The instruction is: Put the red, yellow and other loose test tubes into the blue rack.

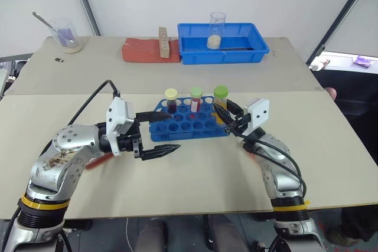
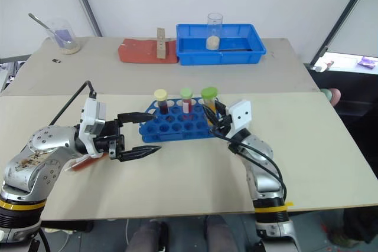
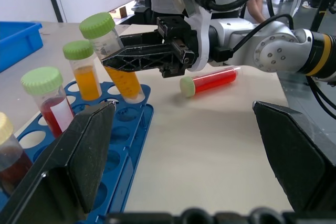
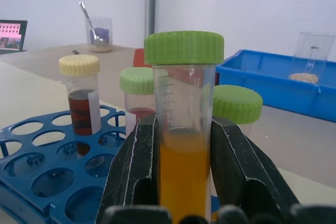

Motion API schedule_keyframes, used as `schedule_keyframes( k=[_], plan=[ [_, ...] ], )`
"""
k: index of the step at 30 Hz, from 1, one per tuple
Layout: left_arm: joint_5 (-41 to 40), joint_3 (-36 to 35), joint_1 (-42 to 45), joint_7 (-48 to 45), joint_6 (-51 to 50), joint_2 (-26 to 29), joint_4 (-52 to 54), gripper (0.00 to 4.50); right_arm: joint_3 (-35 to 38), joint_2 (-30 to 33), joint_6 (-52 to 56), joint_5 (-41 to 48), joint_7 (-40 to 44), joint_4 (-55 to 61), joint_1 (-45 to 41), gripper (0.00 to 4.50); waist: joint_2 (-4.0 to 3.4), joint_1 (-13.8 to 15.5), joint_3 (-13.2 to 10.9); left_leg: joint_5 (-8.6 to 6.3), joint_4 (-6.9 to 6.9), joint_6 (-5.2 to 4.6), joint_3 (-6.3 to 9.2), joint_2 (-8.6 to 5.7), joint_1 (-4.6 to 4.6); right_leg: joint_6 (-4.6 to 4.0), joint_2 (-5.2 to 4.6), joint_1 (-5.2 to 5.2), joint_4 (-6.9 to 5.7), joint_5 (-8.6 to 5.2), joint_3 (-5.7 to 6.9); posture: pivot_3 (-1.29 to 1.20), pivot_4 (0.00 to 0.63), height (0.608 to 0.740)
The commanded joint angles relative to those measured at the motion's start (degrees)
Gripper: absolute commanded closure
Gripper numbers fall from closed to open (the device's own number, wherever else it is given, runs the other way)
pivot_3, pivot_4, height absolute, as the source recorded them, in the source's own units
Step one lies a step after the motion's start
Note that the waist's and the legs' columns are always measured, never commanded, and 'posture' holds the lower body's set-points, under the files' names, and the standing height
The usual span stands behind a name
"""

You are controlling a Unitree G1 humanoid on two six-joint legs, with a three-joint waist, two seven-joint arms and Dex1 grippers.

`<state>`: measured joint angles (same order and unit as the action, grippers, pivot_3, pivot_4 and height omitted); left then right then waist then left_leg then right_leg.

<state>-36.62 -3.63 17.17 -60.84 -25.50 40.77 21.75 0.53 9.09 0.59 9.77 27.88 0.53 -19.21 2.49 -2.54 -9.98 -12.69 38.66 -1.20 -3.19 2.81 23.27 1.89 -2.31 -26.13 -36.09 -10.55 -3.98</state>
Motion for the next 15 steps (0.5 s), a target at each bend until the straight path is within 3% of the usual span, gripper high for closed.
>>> schedule_keyframes(
  k=[1,9,11,15],
  plan=[
    [-1.1,-0.5,0.1,0.6,-0.2,-0.2,1.8,0.00,0.6,-1.2,-2.6,1.2,-1.6,1.0,0.7,3.55,0.00,0.0,0.0,0.00,0.00,0.00,0.00,0.00,0.00,0.00,0.00,0.00,0.00,0.00,0.00,0.00,0.150,0.740],
    [-1.3,-0.2,0.3,1.8,-0.7,-1.2,2.1,0.00,1.3,-2.0,-3.7,3.0,-2.1,1.9,3.6,3.55,0.00,0.0,0.0,0.00,0.00,0.00,0.00,0.00,0.01,0.00,0.00,0.00,0.01,0.00,0.00,0.00,0.150,0.740],
    [-1.2,-0.1,0.5,2.0,-0.7,-1.4,1.9,0.00,1.7,-1.9,-3.2,4.2,-2.1,2.3,3.9,2.52,0.00,0.0,0.0,0.00,0.00,0.00,0.01,0.00,0.01,0.00,0.00,0.00,0.01,-0.01,0.00,0.00,0.150,0.740],
    [-0.8,0.1,0.8,2.8,-0.7,-2.0,1.7,0.00,1.9,1.2,0.0,3.5,-2.1,4.6,4.9,1.17,0.00,0.1,0.0,0.00,0.00,0.00,0.00,0.00,0.00,0.02,0.00,0.00,0.01,-0.01,0.00,0.00,0.150,0.740]
  ],
)
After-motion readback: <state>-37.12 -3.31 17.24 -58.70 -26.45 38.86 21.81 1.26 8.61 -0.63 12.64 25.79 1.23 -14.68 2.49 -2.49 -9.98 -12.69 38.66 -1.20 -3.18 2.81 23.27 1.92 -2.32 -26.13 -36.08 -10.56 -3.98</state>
